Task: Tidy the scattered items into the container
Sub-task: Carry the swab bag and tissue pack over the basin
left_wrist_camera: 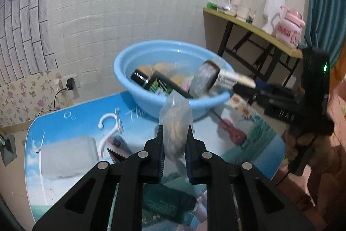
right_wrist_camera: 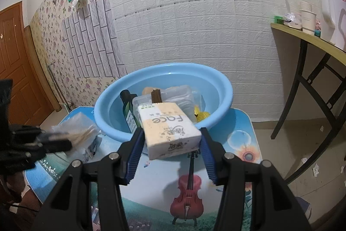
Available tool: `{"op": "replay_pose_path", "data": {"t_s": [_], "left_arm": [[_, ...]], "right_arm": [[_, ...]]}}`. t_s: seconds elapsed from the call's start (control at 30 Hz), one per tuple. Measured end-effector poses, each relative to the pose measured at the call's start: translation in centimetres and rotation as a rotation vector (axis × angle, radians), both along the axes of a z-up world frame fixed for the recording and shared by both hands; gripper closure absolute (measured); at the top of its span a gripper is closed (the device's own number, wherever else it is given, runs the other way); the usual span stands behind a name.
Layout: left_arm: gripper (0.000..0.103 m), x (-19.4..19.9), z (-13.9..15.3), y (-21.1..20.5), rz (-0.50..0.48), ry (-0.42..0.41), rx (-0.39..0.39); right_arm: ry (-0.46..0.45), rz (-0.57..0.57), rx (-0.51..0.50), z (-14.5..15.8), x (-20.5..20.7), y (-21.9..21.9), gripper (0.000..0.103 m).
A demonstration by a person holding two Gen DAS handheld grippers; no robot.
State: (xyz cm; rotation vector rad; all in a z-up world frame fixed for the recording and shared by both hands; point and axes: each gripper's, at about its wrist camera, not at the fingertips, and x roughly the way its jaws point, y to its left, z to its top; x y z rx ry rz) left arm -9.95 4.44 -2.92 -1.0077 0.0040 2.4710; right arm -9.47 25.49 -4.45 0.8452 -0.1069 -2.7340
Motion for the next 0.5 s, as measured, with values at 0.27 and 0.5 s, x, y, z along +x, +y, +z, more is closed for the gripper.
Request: {"op": "replay_pose_path", "data": {"t_s": [0.27,0.5], "left_arm": [[0.090,-1.3,2.6,0.1,-0.004,0.066,0.024],[0.090,-4.2,3.8,1.5,-0.024,0.108,0.019]], "right_arm": [[0.000,0.012,-0.004,-0.3,-1.5,0.1,0.053],[-0.006,0.029,-0.002,-0.3,-3.5,-0.6,0.052]]}}
